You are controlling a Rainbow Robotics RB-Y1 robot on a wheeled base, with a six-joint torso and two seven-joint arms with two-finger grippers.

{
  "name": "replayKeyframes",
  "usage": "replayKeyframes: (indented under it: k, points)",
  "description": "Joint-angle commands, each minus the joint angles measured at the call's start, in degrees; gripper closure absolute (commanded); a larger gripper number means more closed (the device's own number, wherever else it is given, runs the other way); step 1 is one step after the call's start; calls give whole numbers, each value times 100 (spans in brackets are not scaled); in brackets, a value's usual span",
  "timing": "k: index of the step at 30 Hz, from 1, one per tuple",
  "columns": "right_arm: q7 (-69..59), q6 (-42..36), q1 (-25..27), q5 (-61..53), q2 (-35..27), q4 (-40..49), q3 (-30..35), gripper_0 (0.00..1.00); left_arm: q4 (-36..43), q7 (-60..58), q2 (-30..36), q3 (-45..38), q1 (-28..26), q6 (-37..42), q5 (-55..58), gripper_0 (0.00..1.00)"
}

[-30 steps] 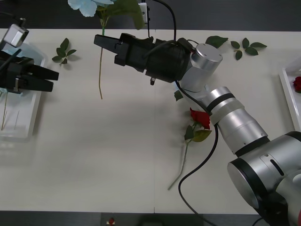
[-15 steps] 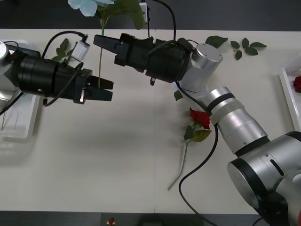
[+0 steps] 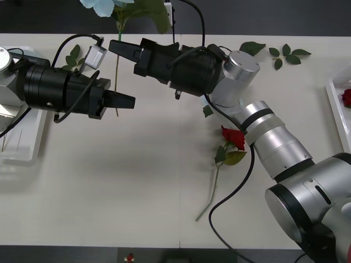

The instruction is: Put the red flowers into the right box and the blue flowers into the left box

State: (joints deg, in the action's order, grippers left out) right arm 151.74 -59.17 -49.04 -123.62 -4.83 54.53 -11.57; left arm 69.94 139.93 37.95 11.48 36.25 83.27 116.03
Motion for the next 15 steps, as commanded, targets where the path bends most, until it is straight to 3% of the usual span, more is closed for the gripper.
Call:
replayKeyframes:
  k: [1,10,11,12,15]
  points:
    - [-154,-42,-185,-65,-62,102,-4,100,134,-185,142,-119,93,110,86,100]
    - [-154,-77,-194,-109,-97,102,-4,100,126,-212,142,-207,67,128,121,100]
    - [-154,-77,-185,-100,-97,102,-4,91,126,-220,142,-216,58,137,121,100]
    - [-145,-77,-194,-109,-106,102,-4,73,126,-220,142,-234,49,137,121,100]
    - [-110,-138,-185,-109,-106,102,-12,47,126,-229,142,-251,40,137,121,100]
